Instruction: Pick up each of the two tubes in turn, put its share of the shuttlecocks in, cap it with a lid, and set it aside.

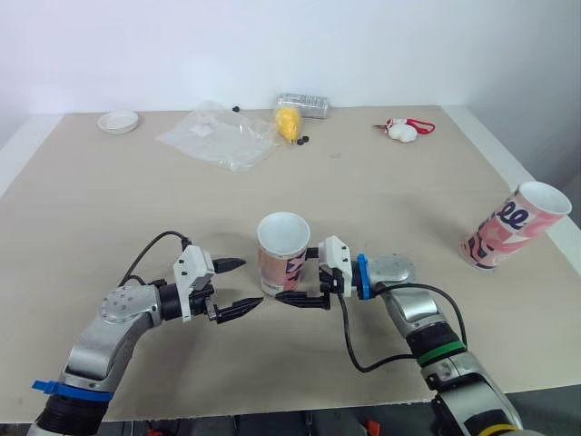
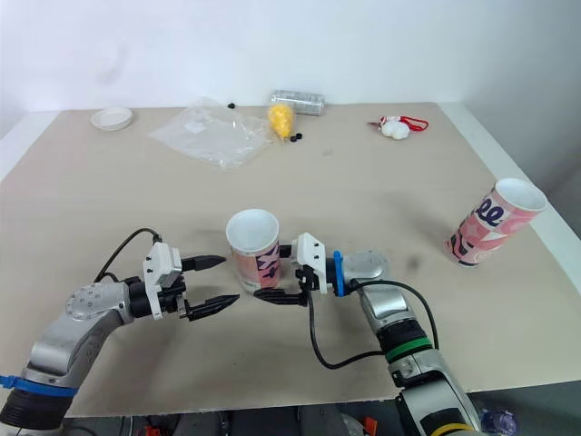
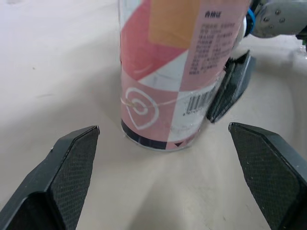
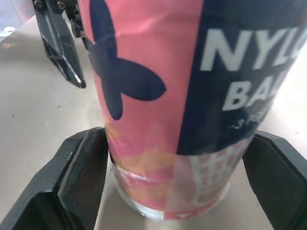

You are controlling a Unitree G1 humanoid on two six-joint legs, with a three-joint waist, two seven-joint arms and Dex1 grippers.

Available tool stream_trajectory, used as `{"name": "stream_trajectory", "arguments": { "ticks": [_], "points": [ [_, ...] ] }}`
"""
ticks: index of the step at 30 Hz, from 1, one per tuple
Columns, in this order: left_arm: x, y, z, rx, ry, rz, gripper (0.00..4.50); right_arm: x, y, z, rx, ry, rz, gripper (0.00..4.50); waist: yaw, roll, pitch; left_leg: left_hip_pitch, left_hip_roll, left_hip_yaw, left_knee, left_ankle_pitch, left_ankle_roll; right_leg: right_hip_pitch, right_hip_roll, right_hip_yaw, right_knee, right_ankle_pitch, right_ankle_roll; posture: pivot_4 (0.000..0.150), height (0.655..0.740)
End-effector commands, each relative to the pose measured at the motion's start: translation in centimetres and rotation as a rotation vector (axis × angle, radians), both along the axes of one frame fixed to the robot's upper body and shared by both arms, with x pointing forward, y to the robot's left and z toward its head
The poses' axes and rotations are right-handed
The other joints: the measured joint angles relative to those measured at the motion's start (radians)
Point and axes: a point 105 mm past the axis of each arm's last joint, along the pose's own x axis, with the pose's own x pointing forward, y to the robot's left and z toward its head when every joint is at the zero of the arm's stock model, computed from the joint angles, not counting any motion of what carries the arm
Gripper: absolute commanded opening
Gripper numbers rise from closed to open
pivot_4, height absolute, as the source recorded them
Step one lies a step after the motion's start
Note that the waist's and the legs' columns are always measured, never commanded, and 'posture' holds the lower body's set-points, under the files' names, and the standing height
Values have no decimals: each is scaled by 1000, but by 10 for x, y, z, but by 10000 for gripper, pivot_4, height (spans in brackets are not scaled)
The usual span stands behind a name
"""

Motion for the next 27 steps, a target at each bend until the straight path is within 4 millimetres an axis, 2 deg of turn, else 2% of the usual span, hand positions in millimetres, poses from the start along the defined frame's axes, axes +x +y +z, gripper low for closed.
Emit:
{"name": "stream_trajectory", "arguments": {
  "ticks": [1, 15, 19, 27],
  "points": [
    [-4, 2, 9, -20, -36, 15, 45000, 1, 11, 8, 14, -41, 32, 44588, -1, 0, 0, 0, 0, 0, 0, 0, 0, 0, 0, 0, 0, 0, 0, 1500, 7400],
    [-4, 7, 4, 23, -53, 30, 45000, 6, 30, 7, 27, -55, 60, 44588, -1, 0, 0, 0, 0, 0, 0, 1, -1, 0, 0, 0, 0, 1, 0, 1500, 7400],
    [-3, 6, 3, 28, -58, 28, 45000, 5, 29, 8, 38, -55, 52, 32505, -1, 0, 0, 0, 0, 0, 0, 1, -1, 0, 0, 0, 0, 1, 0, 1500, 7400],
    [-1, 3, 1, 33, -59, 12, 45000, -1, 21, 10, 46, -42, 31, 32505, -1, 0, 0, 0, 0, 0, 0, 1, -2, 0, 0, 0, 0, 1, 0, 1500, 7400]
  ]
}}
